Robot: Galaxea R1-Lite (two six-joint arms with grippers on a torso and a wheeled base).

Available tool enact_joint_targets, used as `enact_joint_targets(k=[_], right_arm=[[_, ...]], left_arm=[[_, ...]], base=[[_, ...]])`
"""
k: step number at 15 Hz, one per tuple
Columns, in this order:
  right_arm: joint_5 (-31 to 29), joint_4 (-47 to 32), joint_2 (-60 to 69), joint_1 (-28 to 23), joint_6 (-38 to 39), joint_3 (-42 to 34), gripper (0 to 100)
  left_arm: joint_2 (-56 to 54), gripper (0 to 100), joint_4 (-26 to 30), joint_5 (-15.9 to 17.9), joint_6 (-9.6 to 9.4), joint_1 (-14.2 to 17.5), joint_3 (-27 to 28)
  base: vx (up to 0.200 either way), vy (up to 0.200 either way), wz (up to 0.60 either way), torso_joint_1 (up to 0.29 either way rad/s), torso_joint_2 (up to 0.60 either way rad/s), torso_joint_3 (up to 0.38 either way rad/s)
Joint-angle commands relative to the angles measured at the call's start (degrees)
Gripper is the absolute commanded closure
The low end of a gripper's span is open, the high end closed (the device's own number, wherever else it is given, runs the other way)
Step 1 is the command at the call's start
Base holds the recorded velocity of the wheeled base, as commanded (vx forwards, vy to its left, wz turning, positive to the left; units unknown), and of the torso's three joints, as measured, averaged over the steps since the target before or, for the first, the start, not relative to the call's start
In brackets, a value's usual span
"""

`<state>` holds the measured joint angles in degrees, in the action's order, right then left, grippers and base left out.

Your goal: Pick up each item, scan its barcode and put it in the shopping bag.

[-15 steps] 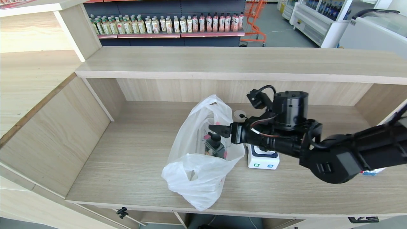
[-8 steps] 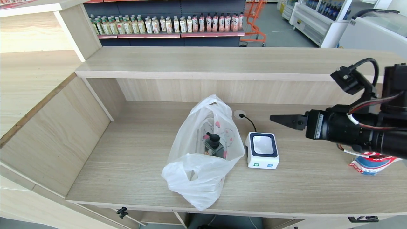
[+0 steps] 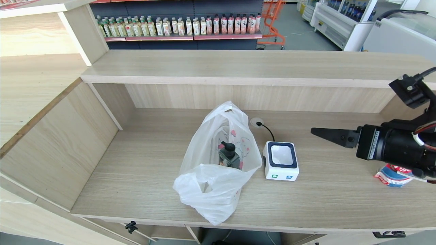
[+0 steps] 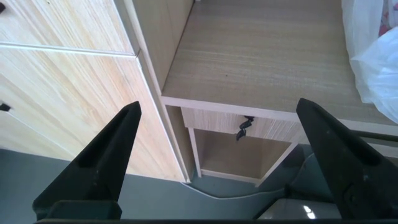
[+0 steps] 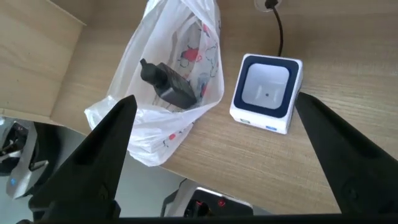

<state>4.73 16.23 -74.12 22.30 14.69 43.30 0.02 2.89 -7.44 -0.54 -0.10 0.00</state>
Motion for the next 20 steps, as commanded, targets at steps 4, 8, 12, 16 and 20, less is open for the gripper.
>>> enact_joint_targets(k=[4,8,12,16,20], right_arm=[[-0.07,0.03,0.38,-0.15,0.08,-0.50,0],[-0.16,0.03,0.47,-2.08,0.08,-0.41,0],[-0.86,0.03,0.73,-7.88,0.16,-0.32,0],[-1.39,-8.84,4.16,-11.13,9.04,-0.23,0],[-4.91,-9.90,4.16,-11.13,15.11,0.38,0]], left_arm=[[0.06,0,0.01,-0.03,-0.08,0.01,0.00],[0.06,0,0.01,-0.03,-0.08,0.01,0.00],[0.06,0,0.01,-0.03,-0.08,0.01,0.00],[0.06,0,0.01,-0.03,-0.08,0.01,0.00],[0.06,0,0.01,-0.03,-0.08,0.01,0.00]], base=[[-0.150,0.000,0.00,0.007,0.00,0.003],[-0.050,0.000,0.00,-0.001,0.00,-0.001],[0.000,-0.100,0.00,0.004,0.00,0.000],[0.000,-0.200,0.00,0.002,0.00,0.000],[0.000,-0.200,0.00,0.002,0.00,0.001]])
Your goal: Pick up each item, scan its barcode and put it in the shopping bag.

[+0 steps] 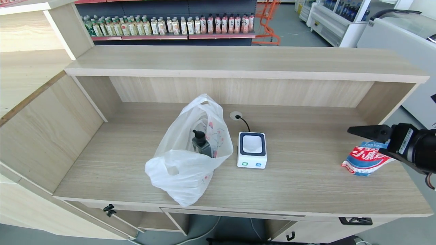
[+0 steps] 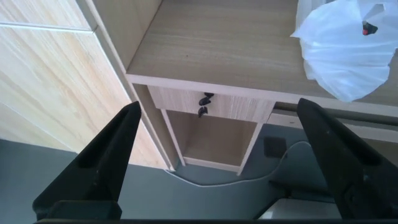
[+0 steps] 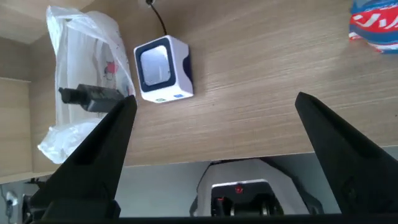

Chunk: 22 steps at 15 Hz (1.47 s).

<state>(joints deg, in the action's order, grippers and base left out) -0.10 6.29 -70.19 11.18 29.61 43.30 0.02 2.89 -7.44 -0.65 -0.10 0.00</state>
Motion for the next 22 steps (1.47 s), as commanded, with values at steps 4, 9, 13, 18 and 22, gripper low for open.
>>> enact_joint_targets(k=[4,9,13,18,22], right_arm=[[-2.19,-0.05,-0.56,-2.92,0.89,1.52,0],[-3.51,-5.85,-2.49,-7.84,6.86,3.98,0],[-3.95,-9.01,-6.36,-9.42,13.19,6.62,0],[-6.67,-8.49,-17.26,-9.42,20.31,7.15,0],[-7.46,-4.01,-25.96,-9.25,22.77,7.06,0]], left_arm=[[0.06,0,0.01,-0.03,0.03,0.01,0.00],[-0.02,0,0.01,-0.03,0.03,0.01,0.00],[-0.02,0,-0.08,-0.03,0.12,0.01,0.00],[-0.02,0,0.01,-0.03,0.12,0.01,0.00],[0.06,0,0.01,-0.03,0.12,0.01,0.00]], base=[[0.000,-0.200,0.00,0.001,0.01,0.002],[0.000,-0.200,0.00,-0.001,0.00,0.001],[0.000,0.000,0.00,0.000,0.00,0.000],[0.000,0.000,0.00,0.000,0.00,0.000],[0.000,0.000,0.00,0.000,0.00,0.000]])
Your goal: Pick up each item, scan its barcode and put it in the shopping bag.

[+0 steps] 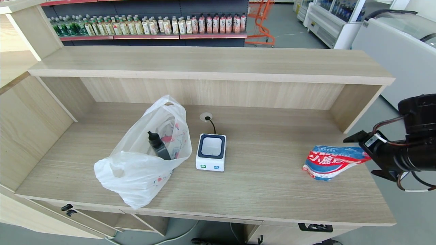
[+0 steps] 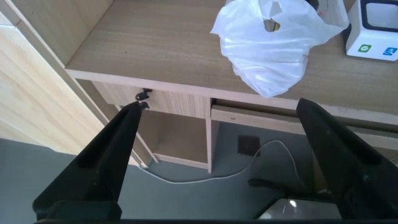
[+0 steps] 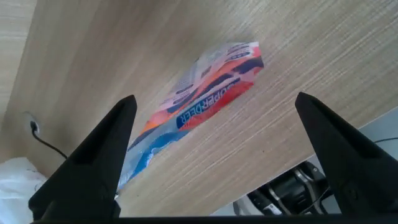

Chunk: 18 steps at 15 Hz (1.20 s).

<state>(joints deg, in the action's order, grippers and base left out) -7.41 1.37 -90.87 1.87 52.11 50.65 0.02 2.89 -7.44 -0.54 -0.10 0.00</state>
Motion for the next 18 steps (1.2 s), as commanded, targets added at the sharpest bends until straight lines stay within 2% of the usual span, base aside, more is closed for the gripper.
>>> enact_joint_targets(k=[1,5,6,10,15,16,18], right_arm=[[-0.41,4.35,-8.62,0.51,0.09,-0.47,0],[-1.47,11.91,-13.72,3.67,-0.87,-0.55,0],[-1.55,12.52,-14.07,3.85,-1.58,-0.82,100],[-2.61,13.31,-16.45,4.02,-8.96,-0.55,100],[-1.55,18.50,-14.69,4.46,-18.28,-0.47,100],[1.26,18.50,-12.49,4.55,-20.56,-0.29,100],[12.25,18.23,-6.25,4.38,-26.63,-0.29,100]], left_arm=[[-0.02,0,0.01,-0.03,0.01,0.01,0.00],[-0.02,0,0.01,-0.03,0.01,0.01,0.00],[-0.02,0,0.01,-0.03,0.01,0.01,0.00],[-0.02,0,0.01,-0.03,0.01,0.01,0.00],[-0.02,0,0.01,-0.03,0.01,0.01,0.00],[-0.02,0,0.01,-0.03,0.01,0.01,0.00],[-0.02,0,0.01,-0.03,0.01,0.01,0.00]], base=[[0.000,0.000,0.00,0.000,0.00,0.000],[0.000,0.000,0.00,0.000,0.00,0.000],[0.000,0.000,0.00,0.000,0.00,0.000],[0.000,0.000,0.00,0.000,0.00,0.000],[0.000,0.000,0.00,0.000,0.00,0.000],[0.000,0.000,0.00,0.000,0.00,0.000],[0.000,0.000,0.00,0.000,0.00,0.000]])
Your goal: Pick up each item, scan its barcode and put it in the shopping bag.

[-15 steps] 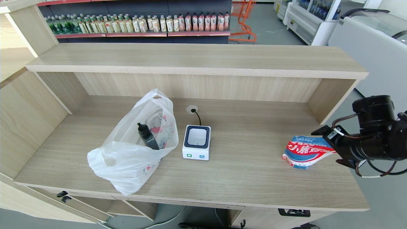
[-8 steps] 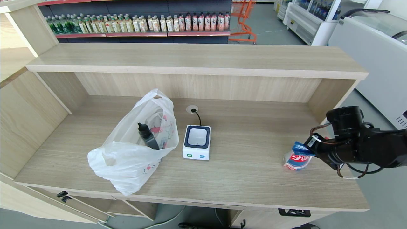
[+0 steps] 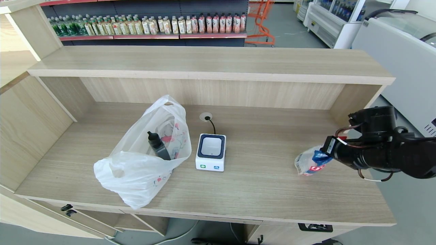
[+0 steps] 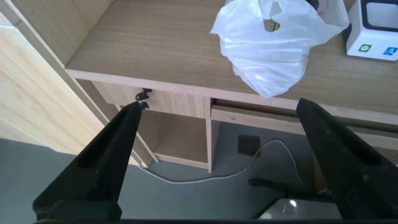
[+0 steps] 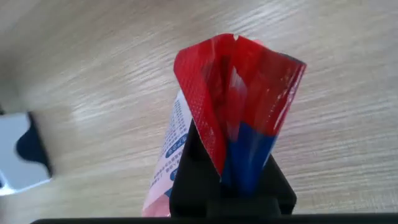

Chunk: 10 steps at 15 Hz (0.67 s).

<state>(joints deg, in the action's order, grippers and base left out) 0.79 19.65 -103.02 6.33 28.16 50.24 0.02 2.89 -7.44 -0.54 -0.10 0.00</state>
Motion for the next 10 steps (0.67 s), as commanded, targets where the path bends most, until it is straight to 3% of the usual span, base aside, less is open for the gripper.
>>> enact_joint_targets(k=[1,2,4,5,6,8,10], right_arm=[[12.13,-0.23,9.95,-0.09,-5.31,-0.14,100],[17.49,-0.23,12.41,-0.09,-6.80,-0.40,100],[38.93,-0.14,18.56,-0.44,-11.72,-1.28,100],[44.91,-0.05,19.88,-0.44,-12.52,-1.37,100],[55.72,0.12,21.55,-0.17,-12.96,-1.37,100],[64.60,0.30,22.25,2.29,-13.04,-0.76,100],[64.86,0.30,22.34,5.36,-12.87,-0.32,100]], left_arm=[[-0.02,0,0.01,-0.03,0.01,0.01,0.00],[-0.02,0,0.01,-0.03,0.01,0.01,0.00],[-0.02,0,0.01,-0.03,0.01,0.01,0.00],[-0.02,0,0.01,-0.03,0.01,0.01,0.00],[-0.02,0,0.01,-0.03,0.01,0.01,0.00],[-0.02,0,0.01,-0.03,0.01,0.01,0.00],[-0.02,0,0.01,-0.03,0.01,0.01,0.00]], base=[[0.000,0.000,0.00,0.000,0.00,0.000],[0.000,0.000,0.00,0.000,0.00,0.000],[0.000,0.000,0.00,0.000,0.00,0.000],[0.000,0.000,0.00,0.000,0.00,0.000],[0.000,0.000,0.00,0.000,0.00,0.000],[0.000,0.000,0.00,0.000,0.00,0.000],[0.000,0.000,0.00,0.000,0.00,0.000]])
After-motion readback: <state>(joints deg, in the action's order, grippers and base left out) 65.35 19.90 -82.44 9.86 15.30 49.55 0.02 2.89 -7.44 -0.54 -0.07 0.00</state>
